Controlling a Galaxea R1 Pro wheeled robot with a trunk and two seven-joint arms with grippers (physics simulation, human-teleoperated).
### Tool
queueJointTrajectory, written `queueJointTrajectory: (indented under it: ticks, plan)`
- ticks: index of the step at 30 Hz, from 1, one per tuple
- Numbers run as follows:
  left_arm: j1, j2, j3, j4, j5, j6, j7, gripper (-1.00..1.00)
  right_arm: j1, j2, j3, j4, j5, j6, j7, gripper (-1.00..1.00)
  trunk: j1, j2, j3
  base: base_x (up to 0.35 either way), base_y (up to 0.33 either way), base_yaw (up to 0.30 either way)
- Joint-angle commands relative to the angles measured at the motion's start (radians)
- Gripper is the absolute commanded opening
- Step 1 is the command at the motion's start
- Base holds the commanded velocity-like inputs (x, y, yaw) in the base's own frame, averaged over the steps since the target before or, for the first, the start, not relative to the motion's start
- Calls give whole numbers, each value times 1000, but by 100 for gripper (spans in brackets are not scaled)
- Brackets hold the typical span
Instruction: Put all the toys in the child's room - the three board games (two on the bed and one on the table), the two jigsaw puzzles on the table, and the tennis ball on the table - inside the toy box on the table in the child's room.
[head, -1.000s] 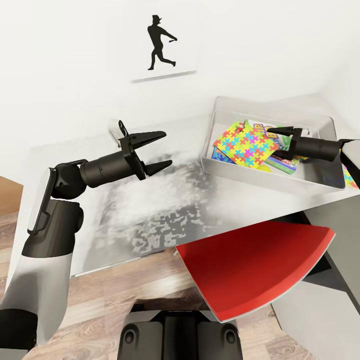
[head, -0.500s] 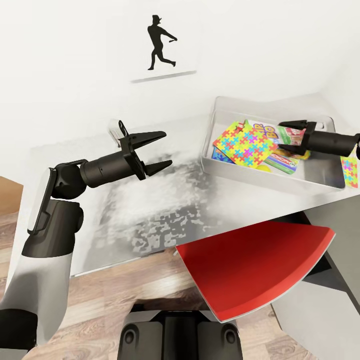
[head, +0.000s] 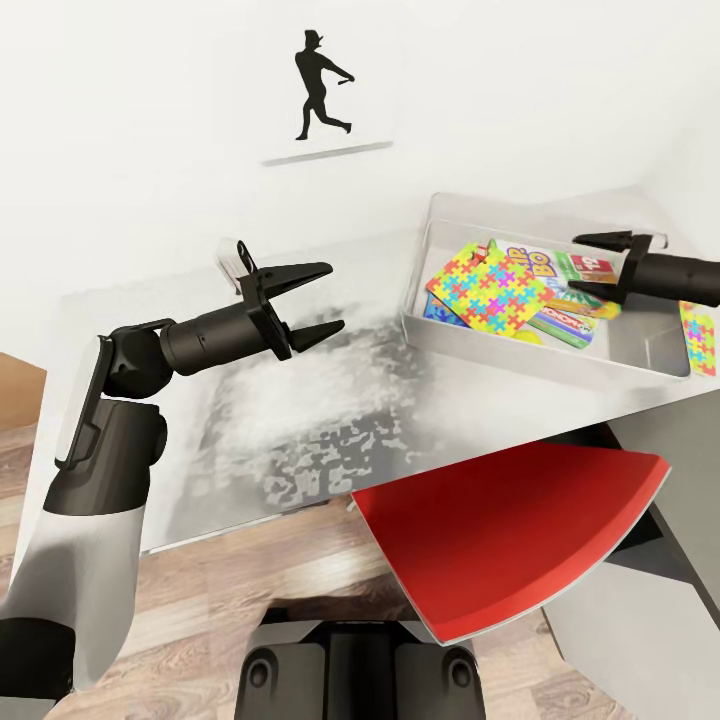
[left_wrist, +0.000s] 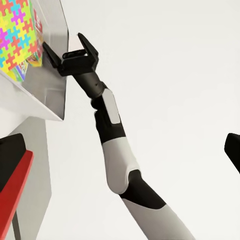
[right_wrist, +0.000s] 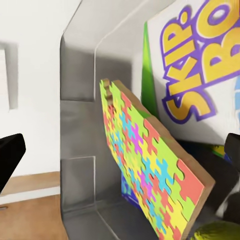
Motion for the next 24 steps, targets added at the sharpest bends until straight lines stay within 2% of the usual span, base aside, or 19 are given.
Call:
queueJointTrajectory:
  ticks: [1,18,24]
  plan:
    - [-1,0,0,0,10,0,10,100,-2,-2,5,-5,5,0,9,100,1,-2,-1,0,0,0]
    - [-1,0,-1,0,10,0,10,100,-1,-6,7,-54,5,0,9,100,1,-2,-1,0,0,0]
    - [-12,-7,-10,0,-1,0,22,100,8,-16,10,-102,9,0,9,100,1,-2,-1,0,0,0]
